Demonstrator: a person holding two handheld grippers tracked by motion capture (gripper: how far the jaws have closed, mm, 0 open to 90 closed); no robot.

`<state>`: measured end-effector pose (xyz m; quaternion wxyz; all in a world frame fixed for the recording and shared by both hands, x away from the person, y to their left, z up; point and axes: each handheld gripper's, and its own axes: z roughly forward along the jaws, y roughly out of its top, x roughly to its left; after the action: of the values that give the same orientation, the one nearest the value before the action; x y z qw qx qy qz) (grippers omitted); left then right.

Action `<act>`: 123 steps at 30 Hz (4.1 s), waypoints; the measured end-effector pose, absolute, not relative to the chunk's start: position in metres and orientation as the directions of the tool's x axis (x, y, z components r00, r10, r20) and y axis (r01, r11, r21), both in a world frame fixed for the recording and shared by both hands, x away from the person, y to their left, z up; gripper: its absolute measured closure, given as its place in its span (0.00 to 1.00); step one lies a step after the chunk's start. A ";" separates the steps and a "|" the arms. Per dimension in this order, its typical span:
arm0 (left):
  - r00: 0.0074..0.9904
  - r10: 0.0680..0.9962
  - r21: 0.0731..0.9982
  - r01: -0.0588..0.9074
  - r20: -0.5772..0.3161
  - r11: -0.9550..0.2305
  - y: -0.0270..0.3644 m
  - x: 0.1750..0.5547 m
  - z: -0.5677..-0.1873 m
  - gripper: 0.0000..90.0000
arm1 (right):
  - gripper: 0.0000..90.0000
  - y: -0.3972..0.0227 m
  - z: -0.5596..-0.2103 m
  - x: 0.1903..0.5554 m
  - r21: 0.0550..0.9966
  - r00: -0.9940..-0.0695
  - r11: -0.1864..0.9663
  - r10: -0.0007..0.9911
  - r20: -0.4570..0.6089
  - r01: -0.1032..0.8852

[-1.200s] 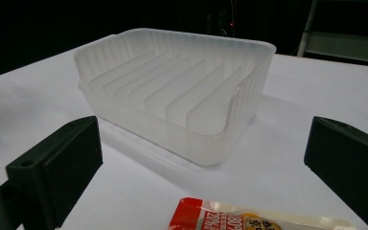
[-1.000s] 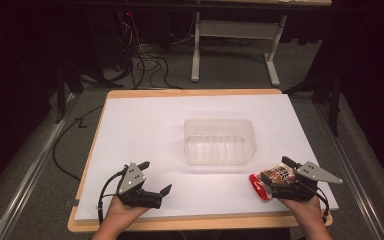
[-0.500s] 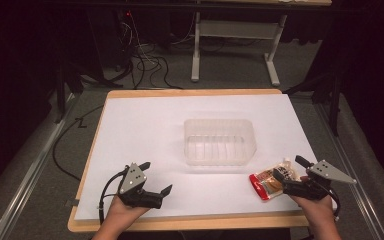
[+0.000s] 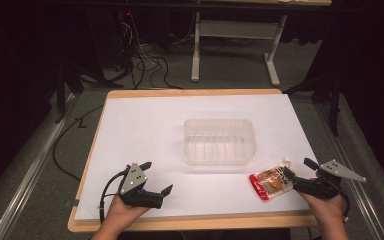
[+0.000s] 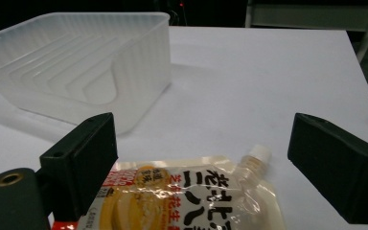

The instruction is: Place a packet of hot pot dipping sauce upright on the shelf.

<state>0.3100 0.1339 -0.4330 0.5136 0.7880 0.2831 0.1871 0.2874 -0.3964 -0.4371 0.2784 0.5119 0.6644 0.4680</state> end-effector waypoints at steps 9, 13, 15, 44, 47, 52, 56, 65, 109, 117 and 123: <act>0.778 0.629 0.916 0.249 0.003 -0.313 0.134 0.310 -0.432 0.03 | 0.23 -0.414 -0.450 0.287 0.866 -0.246 -0.038 0.952 0.183 0.498; 0.782 0.623 0.914 0.246 0.010 -0.323 0.134 0.310 -0.432 0.04 | 0.28 -0.419 -0.456 0.287 0.850 -0.234 -0.046 0.952 0.196 0.525; 0.784 0.621 0.913 0.246 0.011 -0.326 0.134 0.310 -0.432 0.04 | 0.27 -0.422 -0.460 0.288 0.834 -0.224 -0.052 0.952 0.207 0.549; 0.821 0.570 0.908 0.219 0.025 -0.356 0.118 0.316 -0.432 0.05 | 0.38 -0.430 -0.478 0.285 0.735 -0.144 -0.121 0.947 0.287 0.667; 0.822 0.568 0.907 0.215 0.032 -0.362 0.119 0.313 -0.432 0.05 | 0.42 -0.428 -0.478 0.287 0.731 -0.128 -0.132 0.949 0.289 0.670; 0.820 0.572 0.908 0.215 0.032 -0.359 0.122 0.312 -0.431 0.05 | 0.47 -0.428 -0.478 0.289 0.712 -0.122 -0.167 0.934 0.336 0.681; 0.822 0.569 0.907 0.216 0.030 -0.361 0.121 0.312 -0.431 0.05 | 0.48 -0.430 -0.479 0.289 0.700 -0.116 -0.216 0.912 0.394 0.681; 0.826 0.562 0.902 0.216 0.034 -0.373 0.120 0.312 -0.432 0.05 | 0.56 -0.427 -0.477 0.289 0.713 -0.179 -0.223 0.879 0.441 0.664; 0.825 0.563 0.916 0.191 0.045 -0.353 0.122 0.309 -0.431 0.07 | 1.00 -0.390 -0.421 0.271 0.913 -0.390 -0.066 0.890 0.236 0.402; 0.826 0.561 0.914 0.190 0.048 -0.358 0.122 0.309 -0.431 0.07 | 1.00 -0.376 -0.408 0.263 0.942 -0.441 -0.034 0.878 0.188 0.334; 0.827 0.560 0.913 0.190 0.050 -0.362 0.122 0.309 -0.431 0.07 | 1.00 -0.368 -0.397 0.257 0.963 -0.434 0.018 0.895 0.103 0.267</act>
<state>0.3093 0.1224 -0.4315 0.5146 0.8054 0.2328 0.1800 0.2573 -0.3676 -0.3974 0.2904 0.4458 0.6518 0.5404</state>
